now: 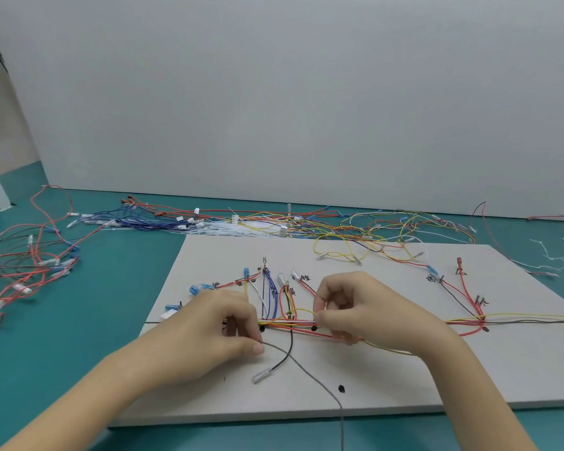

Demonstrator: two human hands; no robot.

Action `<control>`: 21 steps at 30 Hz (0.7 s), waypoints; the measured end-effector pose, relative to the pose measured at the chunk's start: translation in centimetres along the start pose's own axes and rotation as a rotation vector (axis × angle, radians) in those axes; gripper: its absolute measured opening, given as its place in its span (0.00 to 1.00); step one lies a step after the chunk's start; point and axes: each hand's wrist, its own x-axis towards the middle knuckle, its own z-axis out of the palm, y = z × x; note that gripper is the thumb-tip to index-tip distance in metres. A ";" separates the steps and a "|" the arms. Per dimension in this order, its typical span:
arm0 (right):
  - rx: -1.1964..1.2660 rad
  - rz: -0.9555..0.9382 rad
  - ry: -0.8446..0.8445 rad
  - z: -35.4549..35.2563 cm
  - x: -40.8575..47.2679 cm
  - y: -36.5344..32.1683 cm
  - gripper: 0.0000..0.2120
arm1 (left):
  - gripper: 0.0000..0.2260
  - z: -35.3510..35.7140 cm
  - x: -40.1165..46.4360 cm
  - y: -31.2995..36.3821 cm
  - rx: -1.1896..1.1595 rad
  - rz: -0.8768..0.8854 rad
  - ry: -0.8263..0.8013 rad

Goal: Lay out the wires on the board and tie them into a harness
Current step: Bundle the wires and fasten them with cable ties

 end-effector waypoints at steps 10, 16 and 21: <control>0.114 -0.017 -0.120 1.2 0.2 -1.4 0.07 | 0.09 1.9 0.6 1.2 -0.029 0.110 0.307; 0.216 -0.002 -0.185 1.6 0.1 -1.2 0.13 | 0.08 2.1 1.1 1.6 -0.120 0.112 0.208; 0.262 -0.026 -0.239 1.0 -0.2 -0.6 0.06 | 0.08 1.4 1.3 1.0 -0.073 0.075 0.219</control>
